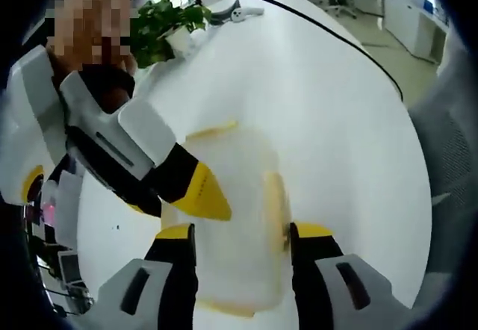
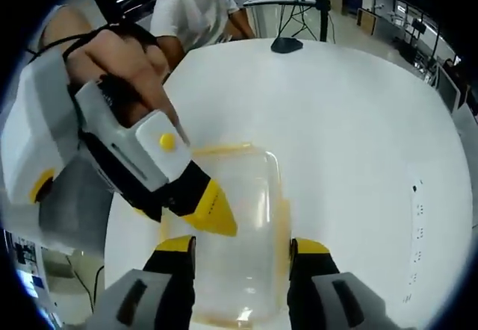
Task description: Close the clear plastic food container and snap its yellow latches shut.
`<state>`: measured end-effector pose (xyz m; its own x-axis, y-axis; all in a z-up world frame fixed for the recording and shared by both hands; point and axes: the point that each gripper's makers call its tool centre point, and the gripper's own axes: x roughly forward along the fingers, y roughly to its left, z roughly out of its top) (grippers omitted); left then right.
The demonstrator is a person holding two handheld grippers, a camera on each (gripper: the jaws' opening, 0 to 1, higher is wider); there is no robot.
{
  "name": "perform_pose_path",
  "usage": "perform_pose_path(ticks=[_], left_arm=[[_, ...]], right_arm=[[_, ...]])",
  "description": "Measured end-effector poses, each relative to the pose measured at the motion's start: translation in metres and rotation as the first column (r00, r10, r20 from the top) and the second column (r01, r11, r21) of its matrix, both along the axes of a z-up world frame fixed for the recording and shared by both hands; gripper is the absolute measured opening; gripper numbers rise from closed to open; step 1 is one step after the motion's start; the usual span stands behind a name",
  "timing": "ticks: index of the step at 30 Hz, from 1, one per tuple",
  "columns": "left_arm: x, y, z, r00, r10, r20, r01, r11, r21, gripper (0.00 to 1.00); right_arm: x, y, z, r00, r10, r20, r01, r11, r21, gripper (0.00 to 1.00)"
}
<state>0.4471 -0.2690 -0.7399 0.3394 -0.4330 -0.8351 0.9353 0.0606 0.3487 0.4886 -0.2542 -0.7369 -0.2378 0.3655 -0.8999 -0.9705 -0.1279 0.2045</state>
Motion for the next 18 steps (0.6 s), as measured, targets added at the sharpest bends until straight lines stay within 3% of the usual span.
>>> perform_pose_path(ticks=[7,8,9,10,11,18], left_arm=[[0.002,0.000,-0.001,0.999,0.029,0.022,-0.029,1.000,0.008,0.45],[0.001,0.002,-0.002,0.999,0.053,0.008,-0.053,0.999,-0.003,0.44],[0.003,0.002,-0.001,0.999,0.039,0.027,-0.039,0.999,0.004,0.43],[0.001,0.010,-0.006,0.994,0.105,0.005,-0.105,0.994,0.022,0.41],[0.007,0.003,-0.007,0.997,0.070,0.028,-0.070,0.998,-0.006,0.40],[0.007,0.003,-0.006,0.998,0.064,0.020,-0.063,0.998,-0.028,0.41]], right_arm=[[0.001,0.001,-0.005,0.997,0.015,-0.070,-0.019,0.998,-0.053,0.45],[0.003,-0.004,-0.008,0.998,0.010,-0.061,-0.017,0.994,-0.104,0.44],[0.001,0.000,-0.009,0.997,0.032,-0.074,-0.039,0.995,-0.092,0.42],[0.002,0.000,-0.011,0.997,0.031,-0.075,-0.039,0.994,-0.101,0.41],[0.004,-0.003,-0.010,0.996,0.023,-0.082,-0.032,0.994,-0.103,0.40],[0.003,-0.002,-0.008,0.996,0.003,-0.088,-0.009,0.998,-0.065,0.39]])
